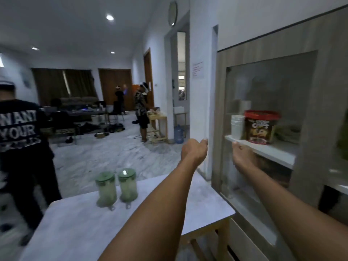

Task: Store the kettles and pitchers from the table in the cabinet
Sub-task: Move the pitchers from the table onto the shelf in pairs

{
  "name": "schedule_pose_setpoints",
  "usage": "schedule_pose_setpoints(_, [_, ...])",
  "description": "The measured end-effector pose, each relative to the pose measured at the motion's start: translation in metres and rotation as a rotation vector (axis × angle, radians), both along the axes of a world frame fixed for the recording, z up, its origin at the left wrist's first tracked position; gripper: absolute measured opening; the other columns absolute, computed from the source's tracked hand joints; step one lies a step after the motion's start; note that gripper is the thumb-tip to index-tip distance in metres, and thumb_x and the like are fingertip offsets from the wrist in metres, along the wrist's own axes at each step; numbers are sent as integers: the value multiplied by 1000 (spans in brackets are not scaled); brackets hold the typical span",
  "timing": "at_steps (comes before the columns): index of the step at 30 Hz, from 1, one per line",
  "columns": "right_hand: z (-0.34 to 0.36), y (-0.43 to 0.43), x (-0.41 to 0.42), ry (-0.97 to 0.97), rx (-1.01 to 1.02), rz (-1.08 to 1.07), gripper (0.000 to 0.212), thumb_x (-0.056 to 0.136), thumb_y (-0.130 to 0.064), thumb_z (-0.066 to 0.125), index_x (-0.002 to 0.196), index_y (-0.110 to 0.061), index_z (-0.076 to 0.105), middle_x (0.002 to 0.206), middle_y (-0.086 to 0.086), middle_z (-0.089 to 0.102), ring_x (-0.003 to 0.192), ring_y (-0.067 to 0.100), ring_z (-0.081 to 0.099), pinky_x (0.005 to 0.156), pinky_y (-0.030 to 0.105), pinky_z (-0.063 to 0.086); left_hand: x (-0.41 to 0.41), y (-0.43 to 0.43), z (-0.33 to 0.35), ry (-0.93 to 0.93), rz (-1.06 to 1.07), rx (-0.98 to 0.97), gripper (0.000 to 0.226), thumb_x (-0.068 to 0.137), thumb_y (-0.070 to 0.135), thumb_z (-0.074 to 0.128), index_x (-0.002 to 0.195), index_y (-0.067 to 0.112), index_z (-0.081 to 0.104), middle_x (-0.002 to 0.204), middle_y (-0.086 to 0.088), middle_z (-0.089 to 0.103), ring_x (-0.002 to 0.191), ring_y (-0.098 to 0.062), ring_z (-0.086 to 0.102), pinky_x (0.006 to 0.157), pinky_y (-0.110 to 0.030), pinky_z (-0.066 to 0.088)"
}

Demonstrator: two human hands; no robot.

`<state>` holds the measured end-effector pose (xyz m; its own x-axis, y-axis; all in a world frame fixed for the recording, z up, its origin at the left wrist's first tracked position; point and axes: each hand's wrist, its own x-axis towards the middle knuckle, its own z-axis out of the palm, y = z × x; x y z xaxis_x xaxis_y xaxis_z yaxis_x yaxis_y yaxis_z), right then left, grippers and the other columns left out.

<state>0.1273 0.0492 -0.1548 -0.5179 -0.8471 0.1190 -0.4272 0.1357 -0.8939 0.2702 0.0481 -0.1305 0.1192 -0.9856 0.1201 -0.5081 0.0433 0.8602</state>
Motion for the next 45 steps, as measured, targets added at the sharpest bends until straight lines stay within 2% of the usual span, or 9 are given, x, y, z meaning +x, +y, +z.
schedule_pose_setpoints(5, [-23,-15,158,34,50,279,59,102,-50,34,114,1,60,120,24,62,110,42,60,90,46,50,168,15,-16,23,275,60,60,98,46,43,137,0,49,143,-20,50,129,-37,49,103,-37,41])
schedule_pose_setpoints(12, [-47,-49,344,23,78,477,64,96,-58,35,118,-3,58,123,28,63,112,45,60,95,54,51,356,30,-39,45,477,131,56,100,41,44,137,-1,48,143,-20,49,129,-36,50,100,-37,43])
schedule_pose_setpoints(17, [-77,-60,432,39,117,548,56,100,-51,38,110,0,61,118,26,65,109,40,61,82,39,44,438,11,-56,34,541,188,56,100,41,42,139,-1,46,145,-19,48,130,-36,48,102,-37,42])
schedule_pose_setpoints(19, [-87,-67,446,46,153,551,54,102,-48,39,109,1,60,121,28,64,111,39,61,80,36,39,448,-5,-64,41,519,207,59,100,41,42,142,-1,42,147,-19,45,132,-36,46,104,-38,41])
schedule_pose_setpoints(23, [-100,-96,450,32,193,469,57,102,-47,40,125,2,56,132,25,59,120,40,57,94,38,43,447,-46,-88,50,443,228,61,99,43,43,140,-2,44,145,-20,47,130,-37,48,101,-38,42])
schedule_pose_setpoints(31, [-170,-194,436,22,368,315,58,99,-48,44,134,-2,50,133,23,59,122,40,56,98,41,45,438,-153,-168,120,410,377,57,97,42,47,134,-1,50,138,-20,53,125,-37,52,101,-38,46])
schedule_pose_setpoints(36, [-226,-248,439,-65,556,324,65,93,-53,54,131,0,50,128,24,59,118,42,57,95,48,50,425,-208,-227,410,422,595,55,91,43,58,127,2,54,119,-14,60,109,-32,58,99,-39,48])
schedule_pose_setpoints(40, [-251,-283,439,-133,613,267,85,82,-59,67,137,1,41,136,26,52,123,43,53,97,46,48,410,-240,-259,608,420,674,65,85,52,64,132,8,54,131,-12,59,115,-31,55,97,-37,45])
schedule_pose_setpoints(45, [-267,-304,440,-191,629,308,70,81,-61,65,118,0,63,118,17,65,112,38,61,96,48,52,407,-261,-280,555,498,579,57,83,51,65,122,10,63,120,-10,67,111,-31,61,101,-41,47])
